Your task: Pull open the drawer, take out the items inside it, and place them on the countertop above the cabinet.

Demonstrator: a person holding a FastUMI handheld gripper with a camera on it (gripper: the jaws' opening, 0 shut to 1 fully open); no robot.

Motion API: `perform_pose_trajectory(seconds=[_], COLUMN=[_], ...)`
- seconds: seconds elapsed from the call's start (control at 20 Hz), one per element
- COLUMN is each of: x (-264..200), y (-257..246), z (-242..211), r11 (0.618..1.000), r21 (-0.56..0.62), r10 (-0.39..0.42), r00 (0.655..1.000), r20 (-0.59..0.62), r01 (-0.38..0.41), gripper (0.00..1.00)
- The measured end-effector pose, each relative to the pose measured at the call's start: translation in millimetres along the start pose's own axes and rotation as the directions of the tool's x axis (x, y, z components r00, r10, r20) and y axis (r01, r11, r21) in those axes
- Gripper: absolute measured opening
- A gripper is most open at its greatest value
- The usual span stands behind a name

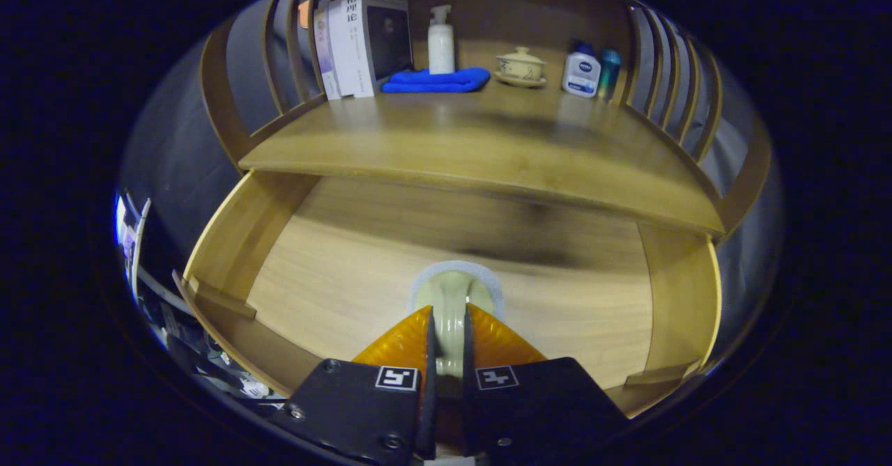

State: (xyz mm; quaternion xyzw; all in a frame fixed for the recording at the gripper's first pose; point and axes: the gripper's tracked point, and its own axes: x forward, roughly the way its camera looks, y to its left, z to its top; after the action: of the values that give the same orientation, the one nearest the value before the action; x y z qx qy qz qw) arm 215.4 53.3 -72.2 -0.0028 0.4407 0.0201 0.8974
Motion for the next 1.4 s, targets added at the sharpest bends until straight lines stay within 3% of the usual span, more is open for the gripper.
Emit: perform_pose_trajectory(seconds=[0.15,0.6,0.85,1.15,1.3,1.4], x=[-14,-59,-76,-55,-43,-30], y=[3,-2,-8,-9,-17,-11], z=[10,44,98,158,185,194], r11=[1.0,1.0,0.999,0.997,0.995,0.996], r21=[0.014,0.002,0.03,0.077,0.051,0.049], r10=[0.025,0.002,-0.024,-0.04,-0.096,-0.082], r00=[0.999,0.991,0.972,0.948,0.933,0.939], r20=[0.032,0.134,0.233,0.314,0.346,0.335], r01=[-0.025,-0.002,0.017,0.016,0.084,0.07], gripper=[0.17,0.17,0.17,0.17,0.17,0.17])
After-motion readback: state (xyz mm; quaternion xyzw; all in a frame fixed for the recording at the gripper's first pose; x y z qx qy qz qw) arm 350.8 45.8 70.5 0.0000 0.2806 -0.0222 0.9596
